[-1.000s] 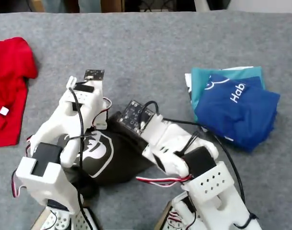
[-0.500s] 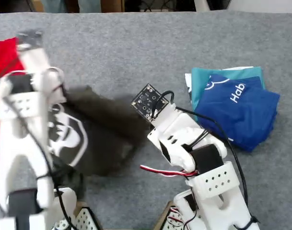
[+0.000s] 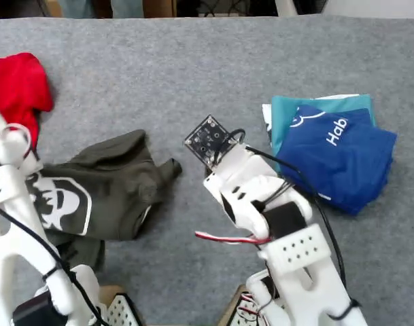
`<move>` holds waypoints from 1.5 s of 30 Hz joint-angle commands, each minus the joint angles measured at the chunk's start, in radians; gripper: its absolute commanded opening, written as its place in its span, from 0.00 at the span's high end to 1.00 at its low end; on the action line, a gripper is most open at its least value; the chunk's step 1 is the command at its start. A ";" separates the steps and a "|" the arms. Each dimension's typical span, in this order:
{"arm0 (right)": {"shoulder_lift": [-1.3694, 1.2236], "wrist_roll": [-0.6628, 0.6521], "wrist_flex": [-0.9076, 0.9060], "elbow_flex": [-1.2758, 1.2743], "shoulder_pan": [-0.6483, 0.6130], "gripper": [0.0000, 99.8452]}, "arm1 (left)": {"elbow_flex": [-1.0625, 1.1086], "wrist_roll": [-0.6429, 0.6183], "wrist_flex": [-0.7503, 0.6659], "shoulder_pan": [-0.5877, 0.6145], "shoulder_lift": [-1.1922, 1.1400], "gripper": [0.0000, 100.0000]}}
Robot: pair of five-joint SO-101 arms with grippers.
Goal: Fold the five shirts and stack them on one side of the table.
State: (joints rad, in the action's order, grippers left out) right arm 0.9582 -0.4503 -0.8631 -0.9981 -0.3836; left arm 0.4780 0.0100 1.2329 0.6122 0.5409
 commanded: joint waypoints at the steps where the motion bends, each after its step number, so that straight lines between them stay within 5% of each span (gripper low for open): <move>1: -0.139 0.044 0.025 0.061 0.014 0.94 | 0.050 0.044 -0.084 0.093 0.029 0.97; 17: -1.081 0.081 -0.114 0.809 -0.239 0.87 | 0.188 0.172 -0.069 0.315 0.031 0.97; 29: -1.385 0.272 -0.552 1.353 -0.428 0.87 | 0.312 0.229 -0.170 0.407 0.031 0.97; 41: -1.733 0.282 -0.578 1.880 -0.384 0.87 | 0.315 0.276 -0.163 0.424 0.031 0.97; 45: -1.897 0.285 -0.743 2.087 -0.405 0.87 | 0.320 0.308 -0.153 0.424 0.029 0.97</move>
State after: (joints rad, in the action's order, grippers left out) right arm -0.8738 -0.1726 -1.5106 0.9198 -0.7856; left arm 0.8063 0.3000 1.0733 1.0311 0.5439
